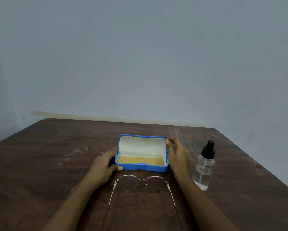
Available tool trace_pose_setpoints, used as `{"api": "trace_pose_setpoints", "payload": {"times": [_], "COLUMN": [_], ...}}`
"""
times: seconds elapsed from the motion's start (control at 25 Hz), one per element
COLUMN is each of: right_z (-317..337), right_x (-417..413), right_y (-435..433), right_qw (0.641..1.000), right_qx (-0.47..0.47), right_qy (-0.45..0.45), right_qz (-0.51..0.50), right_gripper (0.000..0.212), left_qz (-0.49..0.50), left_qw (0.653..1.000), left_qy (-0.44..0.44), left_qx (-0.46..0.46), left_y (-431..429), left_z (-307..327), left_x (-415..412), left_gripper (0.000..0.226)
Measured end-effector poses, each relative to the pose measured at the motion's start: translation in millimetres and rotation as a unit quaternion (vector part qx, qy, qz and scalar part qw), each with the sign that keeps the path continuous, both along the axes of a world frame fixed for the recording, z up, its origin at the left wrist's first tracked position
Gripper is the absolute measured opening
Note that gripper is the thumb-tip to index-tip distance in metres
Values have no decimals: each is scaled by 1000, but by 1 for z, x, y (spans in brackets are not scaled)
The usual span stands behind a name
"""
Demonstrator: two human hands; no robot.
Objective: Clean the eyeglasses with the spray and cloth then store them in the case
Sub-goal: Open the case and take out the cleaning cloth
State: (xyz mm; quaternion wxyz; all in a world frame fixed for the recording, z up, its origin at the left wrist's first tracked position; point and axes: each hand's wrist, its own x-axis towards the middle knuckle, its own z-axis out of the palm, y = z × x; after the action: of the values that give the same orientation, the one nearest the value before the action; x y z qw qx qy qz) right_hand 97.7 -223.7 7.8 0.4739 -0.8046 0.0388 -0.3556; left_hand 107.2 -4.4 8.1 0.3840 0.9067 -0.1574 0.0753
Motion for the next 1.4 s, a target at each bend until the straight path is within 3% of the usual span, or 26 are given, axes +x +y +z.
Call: {"api": "trace_pose_setpoints", "payload": {"times": [0.24,0.52,0.76,0.84,0.96,1.16,1.4], "right_z": [-1,-1,-3,-5,-7,7,8], "right_x": [1,-5,-9,-9,-9,-10,8], "right_y": [-2,0,-2,-2,-4,1,8], "right_qw": [997,992,993,994,996,965,932], "right_qx": [41,98,87,67,-37,-195,-218], "right_qy": [55,41,49,56,78,177,286], "right_qz": [30,64,67,59,27,-9,-39], "right_gripper": [26,18,12,10,7,18,24], "left_qz": [10,0,-7,-10,-6,-6,-2], "left_qw": [1000,1000,999,999,998,998,997], "left_qy": [-3,2,11,21,26,34,32], "left_qx": [4,-14,-38,-49,-51,-58,-74], "left_y": [2,1,2,3,4,3,5], "left_z": [-3,0,1,2,2,3,1], "left_x": [1,-3,-5,-6,-6,-6,-5], "left_gripper": [70,68,68,68,71,71,70]}}
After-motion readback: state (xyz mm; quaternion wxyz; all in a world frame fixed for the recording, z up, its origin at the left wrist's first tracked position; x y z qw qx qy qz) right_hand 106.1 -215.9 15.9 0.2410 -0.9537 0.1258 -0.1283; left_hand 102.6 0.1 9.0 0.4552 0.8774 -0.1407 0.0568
